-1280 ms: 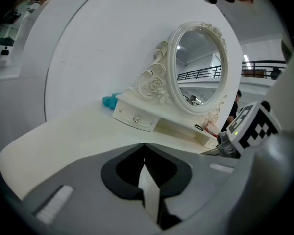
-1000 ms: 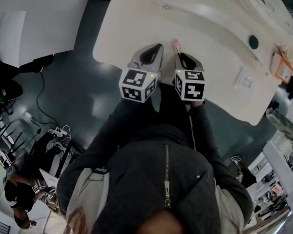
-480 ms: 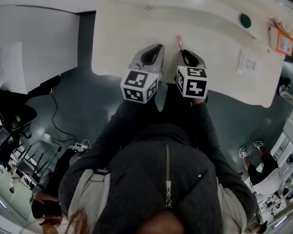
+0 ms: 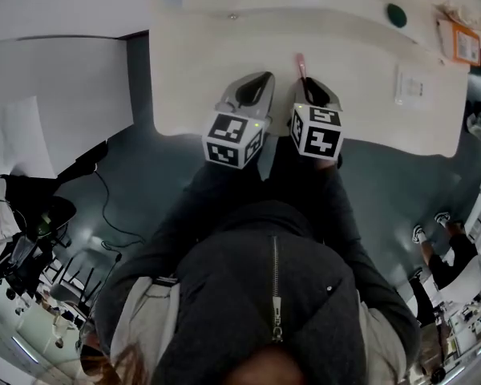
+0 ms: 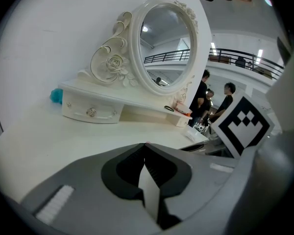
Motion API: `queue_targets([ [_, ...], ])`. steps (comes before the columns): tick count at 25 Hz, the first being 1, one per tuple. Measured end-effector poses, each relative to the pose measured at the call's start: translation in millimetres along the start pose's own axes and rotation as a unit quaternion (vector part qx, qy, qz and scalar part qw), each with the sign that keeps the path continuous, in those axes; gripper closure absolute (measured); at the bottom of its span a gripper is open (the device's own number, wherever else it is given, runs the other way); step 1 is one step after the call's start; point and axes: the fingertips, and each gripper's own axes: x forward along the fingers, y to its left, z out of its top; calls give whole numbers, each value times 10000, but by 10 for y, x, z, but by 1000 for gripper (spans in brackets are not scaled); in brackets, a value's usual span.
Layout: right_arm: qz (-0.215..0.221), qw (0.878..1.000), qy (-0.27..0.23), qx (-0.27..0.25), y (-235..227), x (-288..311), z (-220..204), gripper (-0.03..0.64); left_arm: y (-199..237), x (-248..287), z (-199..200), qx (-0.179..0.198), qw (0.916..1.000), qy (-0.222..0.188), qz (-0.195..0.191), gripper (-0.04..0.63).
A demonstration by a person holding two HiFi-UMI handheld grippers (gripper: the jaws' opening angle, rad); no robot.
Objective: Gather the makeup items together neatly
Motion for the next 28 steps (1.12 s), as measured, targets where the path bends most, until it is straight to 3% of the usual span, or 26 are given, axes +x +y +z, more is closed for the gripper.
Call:
queue_targets([
  [15,-542,9973,-83,479,-189,23,-32,568,-77,95,-57,132,9990,196,-371,587],
  [28,-637,9969,-1,466,-199,25,-40,566,20,110,-9,51,9995,141,-290,586],
])
